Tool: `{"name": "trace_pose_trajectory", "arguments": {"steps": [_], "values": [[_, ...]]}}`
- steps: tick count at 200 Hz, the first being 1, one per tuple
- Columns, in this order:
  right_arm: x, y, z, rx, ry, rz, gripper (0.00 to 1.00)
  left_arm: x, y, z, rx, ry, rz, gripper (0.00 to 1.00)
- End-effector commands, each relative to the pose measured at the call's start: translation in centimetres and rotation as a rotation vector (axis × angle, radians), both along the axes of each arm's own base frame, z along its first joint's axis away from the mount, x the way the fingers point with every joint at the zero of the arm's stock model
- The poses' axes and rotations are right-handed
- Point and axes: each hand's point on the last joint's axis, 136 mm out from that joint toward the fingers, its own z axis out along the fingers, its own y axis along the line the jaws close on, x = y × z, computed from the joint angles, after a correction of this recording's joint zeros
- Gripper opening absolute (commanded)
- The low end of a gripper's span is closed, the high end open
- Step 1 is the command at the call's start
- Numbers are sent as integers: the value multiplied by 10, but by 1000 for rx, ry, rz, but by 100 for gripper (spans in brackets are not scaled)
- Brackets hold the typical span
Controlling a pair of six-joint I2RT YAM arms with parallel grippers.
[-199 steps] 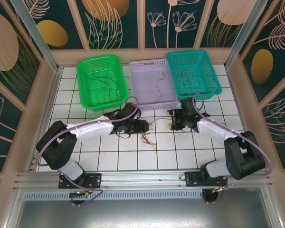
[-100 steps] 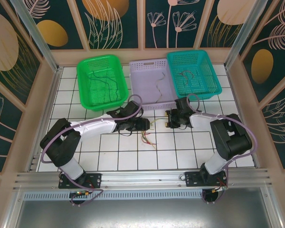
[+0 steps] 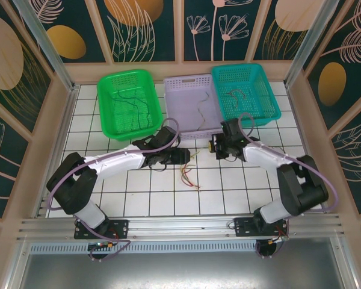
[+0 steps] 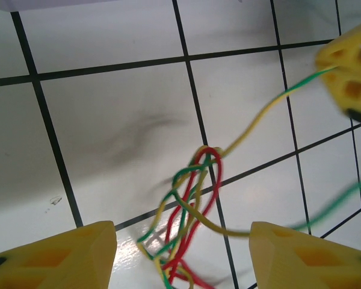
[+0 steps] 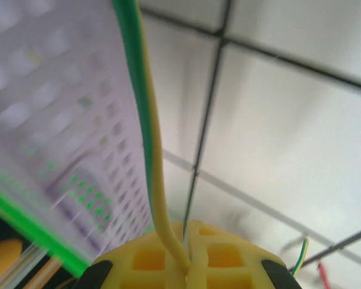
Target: Untangle the cables
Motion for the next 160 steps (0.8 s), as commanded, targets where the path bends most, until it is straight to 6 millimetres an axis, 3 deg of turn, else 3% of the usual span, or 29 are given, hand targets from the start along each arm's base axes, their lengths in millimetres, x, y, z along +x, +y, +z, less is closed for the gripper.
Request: {"name": "trace_pose_trajectory", "arguments": {"steps": [1, 33, 58, 76, 107, 138, 160], "values": [[-8, -5, 14, -42, -26, 24, 0, -5, -7, 8, -60, -18, -26, 61], [-11, -1, 23, -33, -41, 39, 0, -5, -15, 23, -109, -49, -48, 61], [-4, 0, 32, -35, -90, 46, 0, -2, -8, 48, -142, -109, -10, 62], [5, 4, 46, -52, -169, 93, 0, -3, -1, 51, -147, -78, 46, 62], [21, 14, 87, -17, -416, 168, 0, -14, 12, 42, -147, 78, 193, 59], [24, 20, 139, 2, -627, 248, 0, -27, 43, 28, -246, 228, 411, 65], [16, 27, 171, 18, -753, 326, 0, -25, 52, 40, -422, 274, 530, 71]]}}
